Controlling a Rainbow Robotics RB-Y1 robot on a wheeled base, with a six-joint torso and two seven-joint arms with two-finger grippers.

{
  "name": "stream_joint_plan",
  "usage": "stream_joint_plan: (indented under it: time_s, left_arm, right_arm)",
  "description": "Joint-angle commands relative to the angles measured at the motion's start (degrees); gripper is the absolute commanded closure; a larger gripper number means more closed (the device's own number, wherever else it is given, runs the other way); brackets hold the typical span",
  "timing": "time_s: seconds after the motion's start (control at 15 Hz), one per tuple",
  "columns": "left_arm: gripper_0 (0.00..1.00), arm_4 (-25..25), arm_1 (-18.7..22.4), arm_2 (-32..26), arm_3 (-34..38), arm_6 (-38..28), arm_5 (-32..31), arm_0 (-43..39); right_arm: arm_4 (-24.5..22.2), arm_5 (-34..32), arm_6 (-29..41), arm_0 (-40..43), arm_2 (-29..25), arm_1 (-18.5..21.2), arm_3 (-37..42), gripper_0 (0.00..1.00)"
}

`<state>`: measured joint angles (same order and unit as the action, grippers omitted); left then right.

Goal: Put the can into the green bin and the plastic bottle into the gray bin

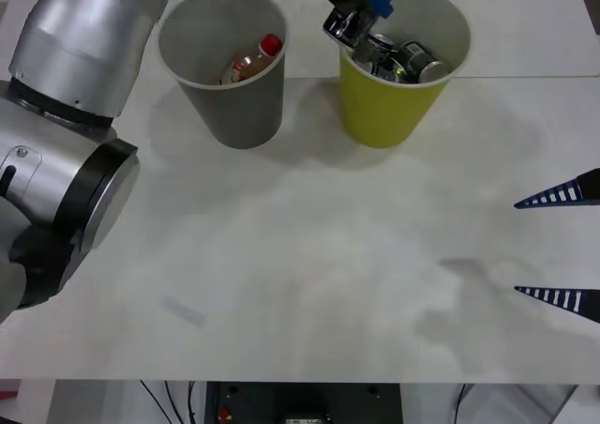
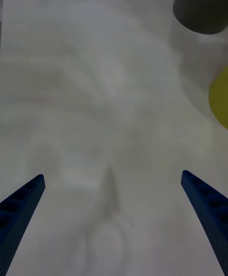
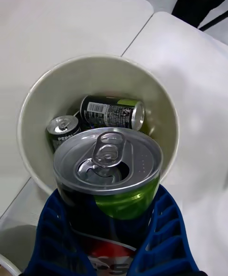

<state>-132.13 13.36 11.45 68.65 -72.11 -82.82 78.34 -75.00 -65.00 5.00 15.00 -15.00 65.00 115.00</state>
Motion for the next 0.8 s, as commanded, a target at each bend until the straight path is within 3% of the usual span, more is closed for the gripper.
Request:
stream_joint_plan:
  time_s: [0.07,0.4,0.6,0.67,0.73,0.8]
  left_arm:
    - [0.98,-0.15,-1.14,2.79,-9.68,0.22,8.02,5.86]
    - [0.98,-0.15,-3.42,5.07,-17.68,0.39,17.60,8.49]
    - [0.97,-0.15,-4.04,5.69,-17.85,0.92,17.78,8.41]
    - [0.91,0.21,-4.13,6.22,-17.85,0.83,17.87,8.41]
    - [0.80,0.21,-4.13,6.30,-17.85,0.83,17.87,8.41]
    - [0.06,0.21,-4.13,6.39,-17.85,1.01,18.13,8.41]
  right_arm:
    - [0.00,0.00,0.00,0.00,0.00,0.00,0.00,0.00]
    - [0.00,0.00,0.00,0.00,0.00,0.00,0.00,0.00]
    - [0.00,0.00,0.00,0.00,0.00,0.00,0.00,0.00]
    - [0.00,0.00,0.00,0.00,0.00,0.00,0.00,0.00]
    - [0.00,0.00,0.00,0.00,0.00,0.00,0.00,0.00]
    - [0.00,0.00,0.00,0.00,0.00,0.00,0.00,0.00]
